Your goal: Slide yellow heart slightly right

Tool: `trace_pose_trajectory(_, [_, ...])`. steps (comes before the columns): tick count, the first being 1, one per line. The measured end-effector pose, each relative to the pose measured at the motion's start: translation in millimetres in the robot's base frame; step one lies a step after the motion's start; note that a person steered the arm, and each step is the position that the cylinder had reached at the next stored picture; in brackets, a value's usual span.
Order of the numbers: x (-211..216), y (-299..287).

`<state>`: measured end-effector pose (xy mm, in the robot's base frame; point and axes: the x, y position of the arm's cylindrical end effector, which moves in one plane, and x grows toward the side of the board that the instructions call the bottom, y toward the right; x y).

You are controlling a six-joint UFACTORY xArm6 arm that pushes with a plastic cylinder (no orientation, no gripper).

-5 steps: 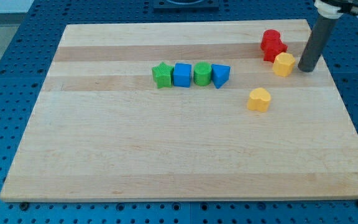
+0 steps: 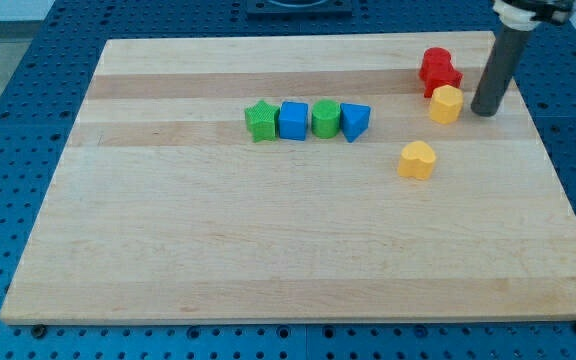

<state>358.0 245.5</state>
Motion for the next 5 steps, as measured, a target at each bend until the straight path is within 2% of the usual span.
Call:
trace_pose_trajectory(3, [84,15])
trace_pose_trajectory(5, [85,15])
